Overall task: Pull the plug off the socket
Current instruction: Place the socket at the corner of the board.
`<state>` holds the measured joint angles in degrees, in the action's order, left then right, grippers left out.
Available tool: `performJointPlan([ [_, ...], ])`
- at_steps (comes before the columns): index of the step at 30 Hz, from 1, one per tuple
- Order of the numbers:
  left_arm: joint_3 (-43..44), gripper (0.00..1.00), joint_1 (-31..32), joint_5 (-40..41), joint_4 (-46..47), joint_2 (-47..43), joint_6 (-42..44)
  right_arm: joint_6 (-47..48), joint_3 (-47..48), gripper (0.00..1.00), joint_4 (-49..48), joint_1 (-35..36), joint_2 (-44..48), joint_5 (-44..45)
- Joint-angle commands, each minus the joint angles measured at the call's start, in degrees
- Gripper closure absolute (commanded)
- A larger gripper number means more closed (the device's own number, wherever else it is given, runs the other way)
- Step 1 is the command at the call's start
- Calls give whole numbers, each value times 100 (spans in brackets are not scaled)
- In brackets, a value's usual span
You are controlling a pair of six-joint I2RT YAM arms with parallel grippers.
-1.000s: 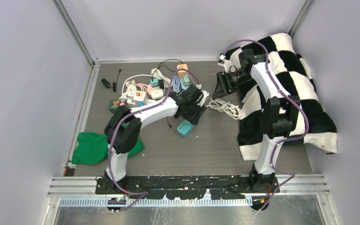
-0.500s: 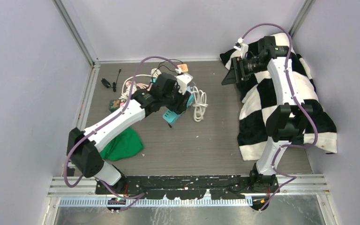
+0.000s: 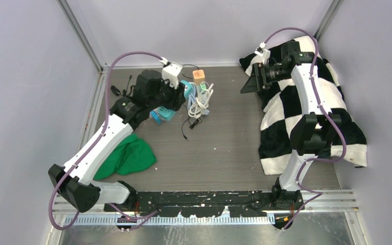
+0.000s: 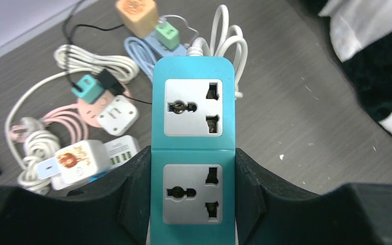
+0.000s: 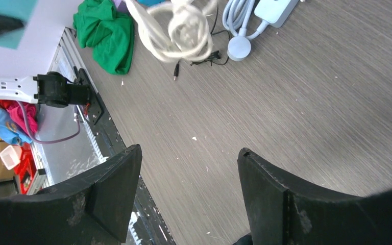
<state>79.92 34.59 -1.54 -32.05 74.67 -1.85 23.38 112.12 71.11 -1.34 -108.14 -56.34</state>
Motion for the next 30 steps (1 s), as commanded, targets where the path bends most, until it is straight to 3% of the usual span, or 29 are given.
performJointPlan([
  [1, 417, 100, -410, 57, 637, -460, 57, -120, -93, 26, -221, -15, 181, -196],
  [30, 693, 100, -2738, -71, 840, -687, 449, -216, -295, 26, -357, 81, -1, -91],
])
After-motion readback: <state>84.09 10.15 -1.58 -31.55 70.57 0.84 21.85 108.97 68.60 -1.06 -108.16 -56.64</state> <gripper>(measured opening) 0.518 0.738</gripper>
